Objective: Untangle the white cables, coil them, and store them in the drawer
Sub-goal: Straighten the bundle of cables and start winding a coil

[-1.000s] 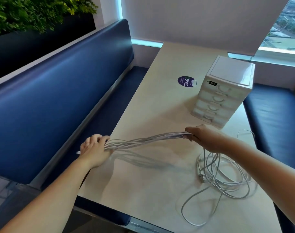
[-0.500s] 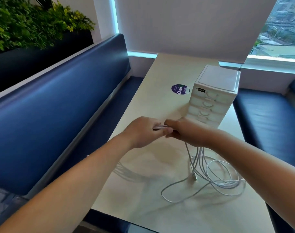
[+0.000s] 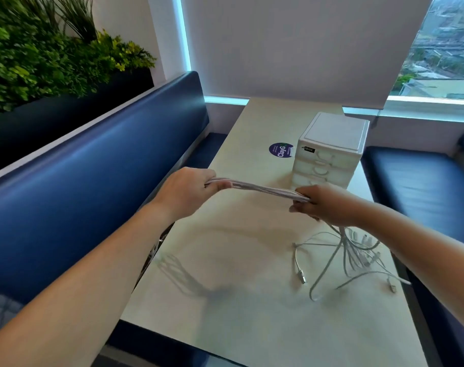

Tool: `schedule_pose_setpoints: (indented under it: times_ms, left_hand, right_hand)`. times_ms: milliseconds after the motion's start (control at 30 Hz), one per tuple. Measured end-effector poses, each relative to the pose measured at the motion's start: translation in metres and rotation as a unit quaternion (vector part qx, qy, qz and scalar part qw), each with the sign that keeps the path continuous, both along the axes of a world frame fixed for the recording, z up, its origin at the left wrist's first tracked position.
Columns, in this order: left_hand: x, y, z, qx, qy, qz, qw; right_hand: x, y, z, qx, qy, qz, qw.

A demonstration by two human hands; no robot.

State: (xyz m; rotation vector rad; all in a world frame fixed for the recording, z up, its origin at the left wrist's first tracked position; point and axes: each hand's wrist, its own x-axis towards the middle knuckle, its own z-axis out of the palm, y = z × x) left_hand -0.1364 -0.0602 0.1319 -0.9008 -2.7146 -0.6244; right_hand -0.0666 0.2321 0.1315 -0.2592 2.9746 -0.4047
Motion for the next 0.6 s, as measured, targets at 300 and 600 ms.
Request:
schedule_pose_setpoints:
  times_ms: [300,600]
  left_hand:
    - [0.003,-0.010,0.026,0.031,0.049,0.037,0.998]
    - [0.011,-0.012,0.030,0.047,0.053,0.060,0.996]
  right_hand:
    - [0.006,0.010,0.041,0.119,0.128,0.044,0.984]
    - [0.004,0.023,0.032,0.111,0.050,0.003,0.993]
